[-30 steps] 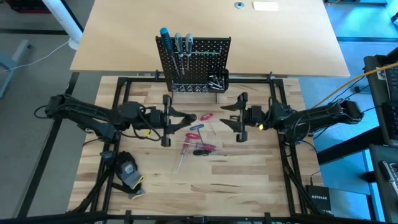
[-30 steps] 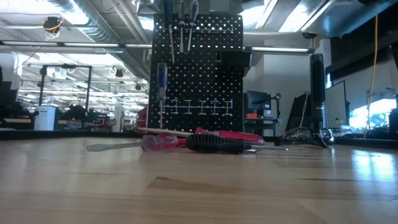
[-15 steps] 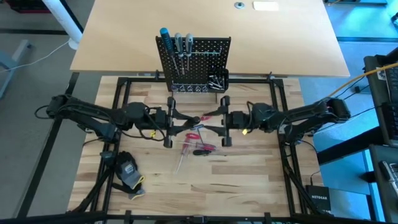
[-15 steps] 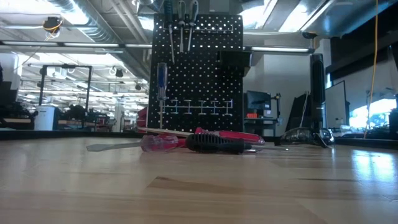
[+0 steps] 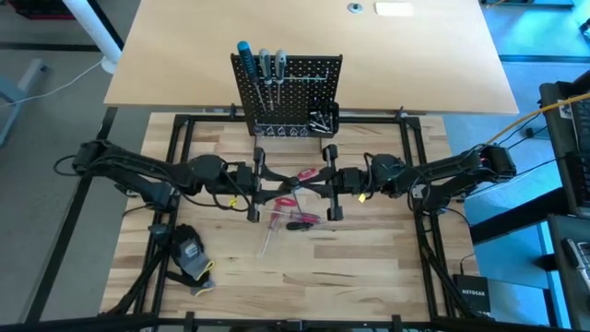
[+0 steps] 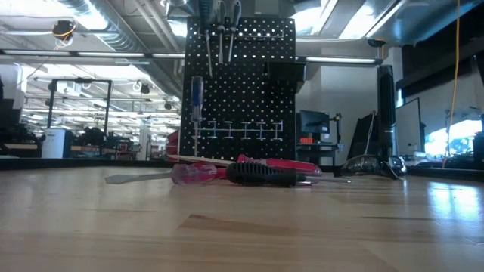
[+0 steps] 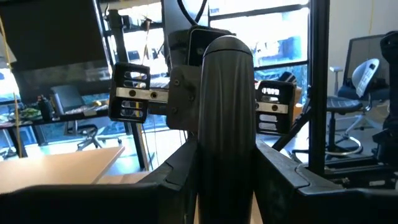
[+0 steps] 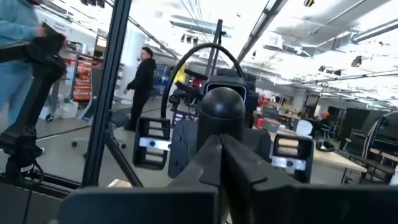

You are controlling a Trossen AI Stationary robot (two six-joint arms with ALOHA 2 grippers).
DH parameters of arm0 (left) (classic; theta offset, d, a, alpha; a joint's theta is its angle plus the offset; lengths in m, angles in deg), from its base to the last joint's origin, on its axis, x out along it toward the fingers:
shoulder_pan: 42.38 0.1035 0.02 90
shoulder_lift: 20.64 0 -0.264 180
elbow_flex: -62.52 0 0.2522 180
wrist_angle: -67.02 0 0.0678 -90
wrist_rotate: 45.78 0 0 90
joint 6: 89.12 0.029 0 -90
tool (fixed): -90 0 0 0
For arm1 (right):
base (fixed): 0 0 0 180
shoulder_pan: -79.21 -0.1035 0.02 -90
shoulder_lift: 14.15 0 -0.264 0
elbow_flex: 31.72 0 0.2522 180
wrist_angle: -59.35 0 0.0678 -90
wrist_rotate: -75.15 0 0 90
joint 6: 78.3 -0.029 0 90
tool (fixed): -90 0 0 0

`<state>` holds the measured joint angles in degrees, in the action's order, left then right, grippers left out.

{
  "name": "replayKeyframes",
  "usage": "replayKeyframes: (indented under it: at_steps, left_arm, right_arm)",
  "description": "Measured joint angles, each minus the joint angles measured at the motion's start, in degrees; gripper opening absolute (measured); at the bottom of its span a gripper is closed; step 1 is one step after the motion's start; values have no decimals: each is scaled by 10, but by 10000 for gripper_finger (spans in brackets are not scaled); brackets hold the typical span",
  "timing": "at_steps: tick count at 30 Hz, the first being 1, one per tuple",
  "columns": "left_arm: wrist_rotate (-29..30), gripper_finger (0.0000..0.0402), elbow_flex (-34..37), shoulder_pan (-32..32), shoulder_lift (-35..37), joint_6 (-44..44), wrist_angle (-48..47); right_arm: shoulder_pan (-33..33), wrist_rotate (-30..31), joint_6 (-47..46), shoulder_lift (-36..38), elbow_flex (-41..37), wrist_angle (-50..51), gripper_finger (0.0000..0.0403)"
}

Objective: Hang tools onto peg board
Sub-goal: Hang the black screwdriver on the peg board

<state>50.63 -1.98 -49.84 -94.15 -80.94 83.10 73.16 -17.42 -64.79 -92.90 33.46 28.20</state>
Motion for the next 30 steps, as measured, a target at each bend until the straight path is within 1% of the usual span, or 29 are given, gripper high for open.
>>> replayKeyframes:
  at_steps: [4, 9, 15, 21, 24, 27, 30]
  left_arm:
    - [-2, 104, 0, 3, -10, 0, 2]
    - [-3, 104, 0, 9, -10, -5, -1]
    - [-3, 104, 0, 12, -17, -7, -3]
    - [-2, 104, 0, 19, -22, -9, -4]
    - [0, 104, 0, 19, -19, -9, -10]
    - [28, 104, 1, 17, -12, -9, -28]
    - [89, 104, 1, 9, 4, 2, -52]
  right_arm:
    - [0, -7, -1, -3, 0, -7, 17]
    - [1, -5, -2, -3, 0, -7, 4]
    - [1, -3, -2, -9, 0, -10, 10]
    - [1, -1, -2, -11, 0, -6, 3]
    - [1, -2, -2, -4, 0, 3, 9]
    - [-5, -2, -2, 21, 0, 42, 21]
    - [-15, 17, -1, 66, 0, 131, 27]
